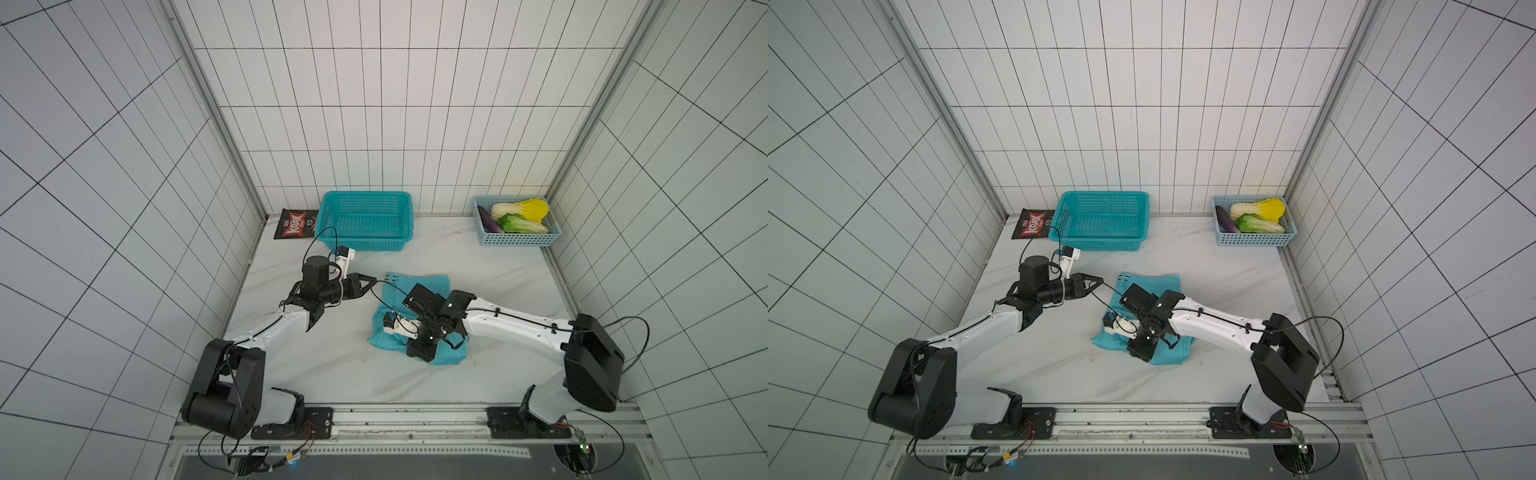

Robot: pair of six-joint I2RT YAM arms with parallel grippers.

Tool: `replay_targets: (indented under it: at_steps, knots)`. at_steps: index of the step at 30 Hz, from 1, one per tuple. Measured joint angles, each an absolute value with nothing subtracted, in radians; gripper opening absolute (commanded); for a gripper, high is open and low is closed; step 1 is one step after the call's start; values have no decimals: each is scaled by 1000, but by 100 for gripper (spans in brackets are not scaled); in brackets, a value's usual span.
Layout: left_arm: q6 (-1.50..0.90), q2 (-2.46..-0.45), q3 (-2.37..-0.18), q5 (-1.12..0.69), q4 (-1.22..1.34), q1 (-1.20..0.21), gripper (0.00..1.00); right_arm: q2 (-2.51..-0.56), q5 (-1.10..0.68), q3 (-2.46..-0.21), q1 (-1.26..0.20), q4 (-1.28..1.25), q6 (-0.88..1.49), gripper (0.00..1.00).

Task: Roll up the long pants
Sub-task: Roll the long pant at the center of the board.

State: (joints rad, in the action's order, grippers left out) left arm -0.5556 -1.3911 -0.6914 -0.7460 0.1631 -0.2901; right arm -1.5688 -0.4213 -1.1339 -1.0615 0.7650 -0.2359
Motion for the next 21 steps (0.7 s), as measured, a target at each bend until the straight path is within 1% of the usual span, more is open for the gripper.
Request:
replay_targets:
  at_steps: [3,6,11,15,21]
  knots:
    - [-540,-1451,-714,-768,200,-369,16,-1568,-492,-1166,-1056,807,-254,0]
    - [-537,-1505,-705,-798,260,-410,15,-1571,-530,-1182,-1034,834,-271,0]
    - [-538,-1574,-636,-855,337,-425,11,-1590,-571,-1226,-957,867,-298,0]
    - [-565,-1598,-536,-888,414,-429,1,-1618,-593,-1270,-901,893,-329,0]
    - [-602,-1689,-500,-932,514,-451,0,-1705,-575,-1338,-843,922,-348,0]
